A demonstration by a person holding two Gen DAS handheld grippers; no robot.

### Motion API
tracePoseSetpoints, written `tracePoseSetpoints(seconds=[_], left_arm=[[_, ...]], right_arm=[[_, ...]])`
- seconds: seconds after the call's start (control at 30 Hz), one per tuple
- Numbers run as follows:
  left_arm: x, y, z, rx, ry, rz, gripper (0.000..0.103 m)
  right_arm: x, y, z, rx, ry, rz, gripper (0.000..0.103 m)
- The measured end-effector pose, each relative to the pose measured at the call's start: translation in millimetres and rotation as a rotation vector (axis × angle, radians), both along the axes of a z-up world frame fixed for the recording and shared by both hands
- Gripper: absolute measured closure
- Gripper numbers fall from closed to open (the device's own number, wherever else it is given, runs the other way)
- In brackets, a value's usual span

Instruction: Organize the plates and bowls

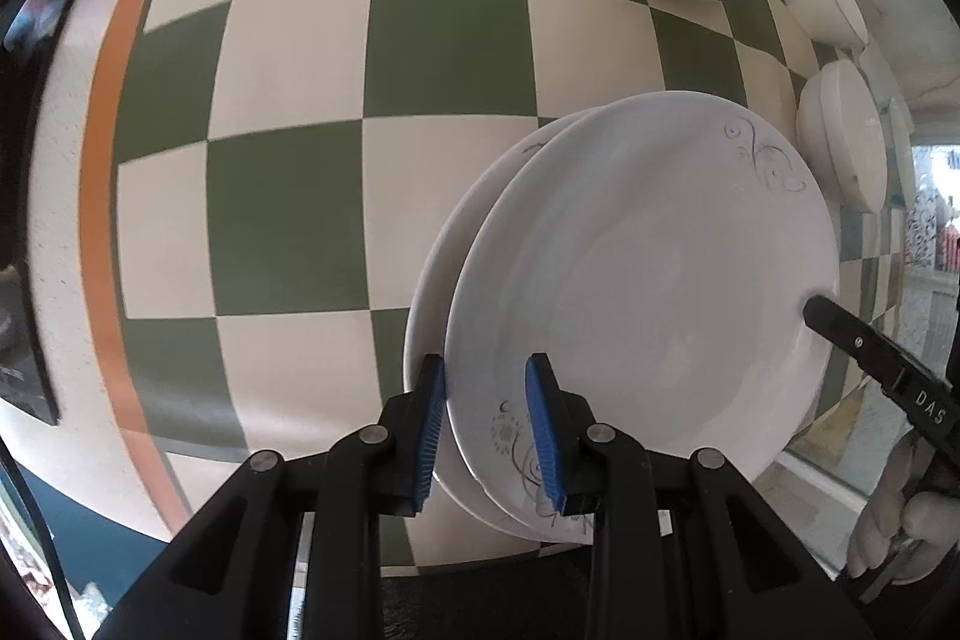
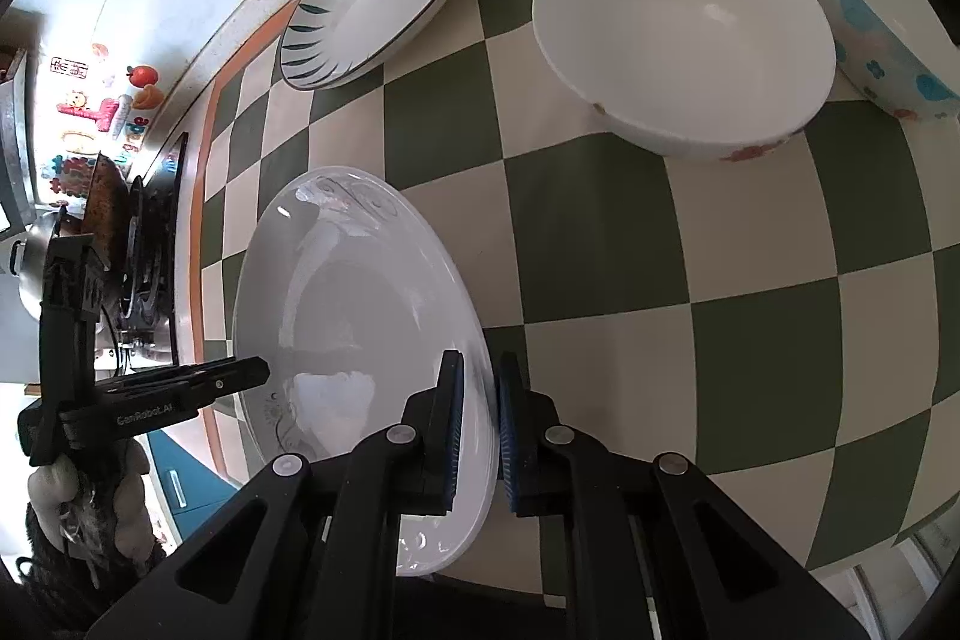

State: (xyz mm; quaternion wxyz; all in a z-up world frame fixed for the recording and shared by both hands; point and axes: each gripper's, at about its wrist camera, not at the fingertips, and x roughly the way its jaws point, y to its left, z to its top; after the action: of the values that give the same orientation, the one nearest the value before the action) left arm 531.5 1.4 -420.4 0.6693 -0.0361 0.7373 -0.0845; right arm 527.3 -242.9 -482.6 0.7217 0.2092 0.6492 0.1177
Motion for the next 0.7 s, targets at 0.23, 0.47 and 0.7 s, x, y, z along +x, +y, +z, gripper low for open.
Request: tracePoseSetpoints(seconds=[0.23, 0.47, 0.7], left_arm=[[2.0, -5.9, 1.8, 0.032, -0.005, -0.029, 0.078], [-7.0, -9.9, 10.5, 0.021, -0.024, -0.026, 0.077], [3.7, -10.3, 41.9, -0.015, -0.091, -0.010, 0.077]], right_arm=[[3.1, 4.3, -3.2, -0.004, 0.035, 0.014, 0.090], [6.3, 14.9, -4.5, -0.033, 0.066, 0.051, 0.088], [12.1, 12.5, 5.4, -0.030, 0.066, 0.022, 0.088]])
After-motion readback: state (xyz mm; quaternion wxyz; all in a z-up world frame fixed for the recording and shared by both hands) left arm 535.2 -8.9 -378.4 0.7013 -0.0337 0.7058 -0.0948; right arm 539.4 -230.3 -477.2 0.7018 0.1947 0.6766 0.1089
